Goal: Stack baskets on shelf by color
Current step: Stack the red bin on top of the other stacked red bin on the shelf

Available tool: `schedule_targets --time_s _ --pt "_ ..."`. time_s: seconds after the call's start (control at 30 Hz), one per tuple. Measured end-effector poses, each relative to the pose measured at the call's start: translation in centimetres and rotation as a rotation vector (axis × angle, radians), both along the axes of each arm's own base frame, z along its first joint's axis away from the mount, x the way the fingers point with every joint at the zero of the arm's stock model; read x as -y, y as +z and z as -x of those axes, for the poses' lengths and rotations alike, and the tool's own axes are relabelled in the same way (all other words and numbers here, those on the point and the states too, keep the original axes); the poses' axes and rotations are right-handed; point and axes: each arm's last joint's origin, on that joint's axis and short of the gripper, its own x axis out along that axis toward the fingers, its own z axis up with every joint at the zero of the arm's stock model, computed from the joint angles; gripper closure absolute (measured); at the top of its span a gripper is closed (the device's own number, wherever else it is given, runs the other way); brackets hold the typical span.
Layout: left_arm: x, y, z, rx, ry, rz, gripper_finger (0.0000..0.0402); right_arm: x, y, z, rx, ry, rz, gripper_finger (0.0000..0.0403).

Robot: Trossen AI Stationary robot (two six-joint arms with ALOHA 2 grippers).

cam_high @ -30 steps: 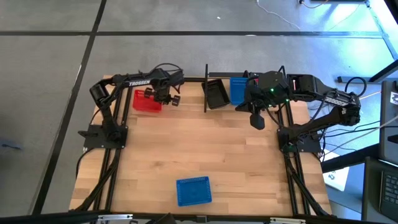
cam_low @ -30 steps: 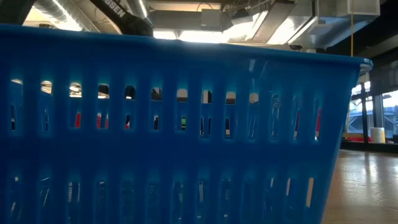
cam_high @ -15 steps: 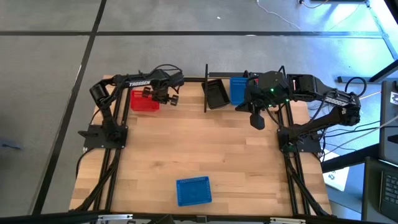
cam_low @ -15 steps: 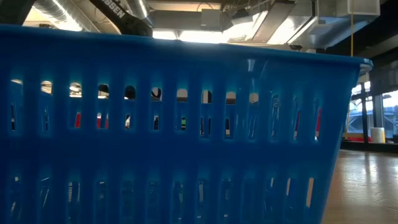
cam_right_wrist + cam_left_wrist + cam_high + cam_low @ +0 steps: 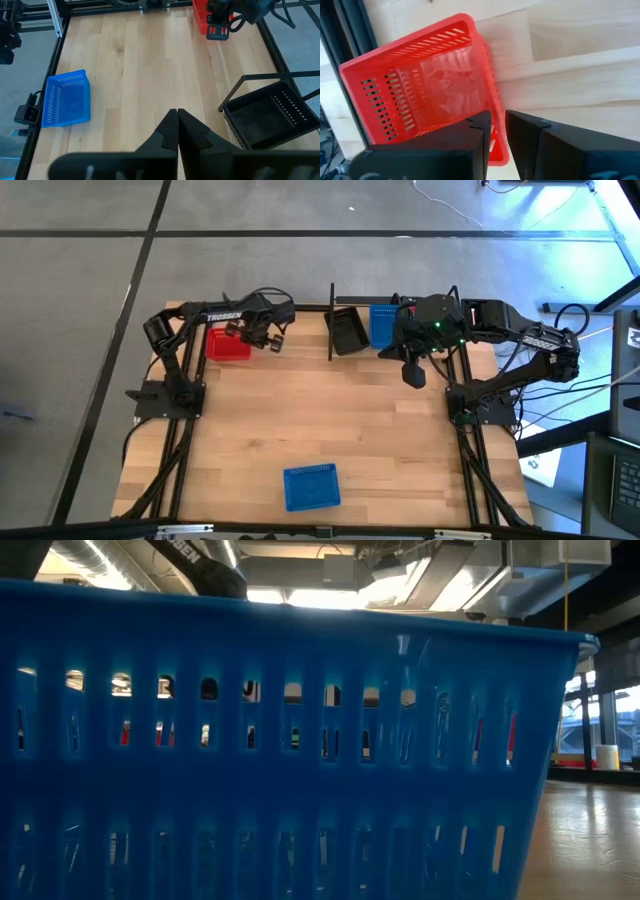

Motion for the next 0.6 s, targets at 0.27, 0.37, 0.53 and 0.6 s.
schedule_targets --time_s 0.27,0.37,0.53,0.6 --pt "-0.4 0.0 0.3 0.009 0.049 0.007 0.0351 0.0 0.0 0.0 0.000 0.000 0.000 0.0403" --pt "-0.6 0.0 0.6 0.013 0.071 0.010 0.0351 0.0 0.0 0.0 0.000 0.000 0.000 0.0403" --pt "-1.0 -0.3 0.8 0.016 0.083 0.019 0.0351 0.0 0.0 0.0 0.000 -0.001 0.000 0.0403" --pt "-1.0 -1.1 1.1 0.012 0.093 0.056 0.0351 0.0 0.0 0.0 0.000 0.000 0.000 0.0403"
